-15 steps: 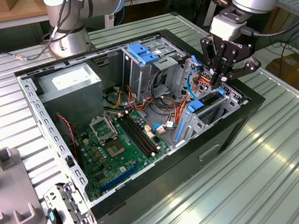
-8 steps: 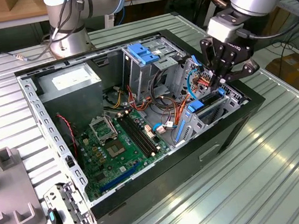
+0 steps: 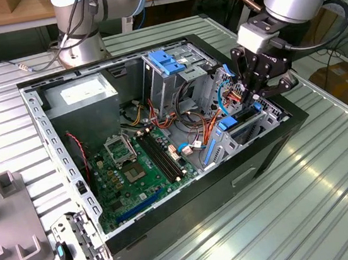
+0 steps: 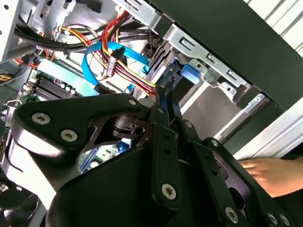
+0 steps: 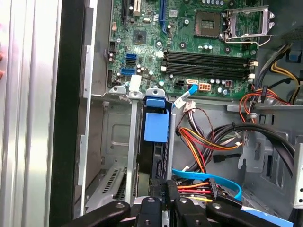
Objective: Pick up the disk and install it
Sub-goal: 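Insert the first disk wire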
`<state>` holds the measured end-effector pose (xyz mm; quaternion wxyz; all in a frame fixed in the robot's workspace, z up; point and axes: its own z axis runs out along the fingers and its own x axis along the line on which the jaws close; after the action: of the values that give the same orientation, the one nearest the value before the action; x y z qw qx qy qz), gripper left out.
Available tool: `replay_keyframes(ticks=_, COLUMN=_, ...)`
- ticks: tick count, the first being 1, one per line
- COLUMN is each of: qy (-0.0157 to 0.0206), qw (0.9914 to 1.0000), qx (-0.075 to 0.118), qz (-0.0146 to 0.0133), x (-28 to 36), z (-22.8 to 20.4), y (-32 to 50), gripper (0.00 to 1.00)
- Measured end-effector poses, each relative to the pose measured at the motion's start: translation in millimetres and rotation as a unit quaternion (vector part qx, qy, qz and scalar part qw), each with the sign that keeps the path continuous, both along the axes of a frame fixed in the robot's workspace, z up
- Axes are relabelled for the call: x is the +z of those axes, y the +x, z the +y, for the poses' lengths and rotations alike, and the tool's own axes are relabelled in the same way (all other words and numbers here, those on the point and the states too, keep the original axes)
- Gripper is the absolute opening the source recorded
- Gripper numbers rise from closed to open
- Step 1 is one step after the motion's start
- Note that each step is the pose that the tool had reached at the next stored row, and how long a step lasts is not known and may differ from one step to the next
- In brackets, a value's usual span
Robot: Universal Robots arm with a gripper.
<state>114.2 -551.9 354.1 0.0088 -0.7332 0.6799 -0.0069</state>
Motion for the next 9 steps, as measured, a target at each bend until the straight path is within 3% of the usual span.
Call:
replay_keyframes(ticks=2, qy=0.0025, qw=1.0, qx=0.001, qz=0.0, x=-0.3, z=-3.0, y=-0.1, gripper=0.17)
replay_keyframes(ticks=4, qy=0.0026, qw=0.99999, qx=0.005, qz=0.0, x=-0.3, z=-5.1, y=-0.1, gripper=0.17)
replay_keyframes(ticks=9, qy=0.0026, qw=0.99998, qx=0.006, qz=0.0, x=-0.3, z=-5.4, y=0.0, gripper=0.17)
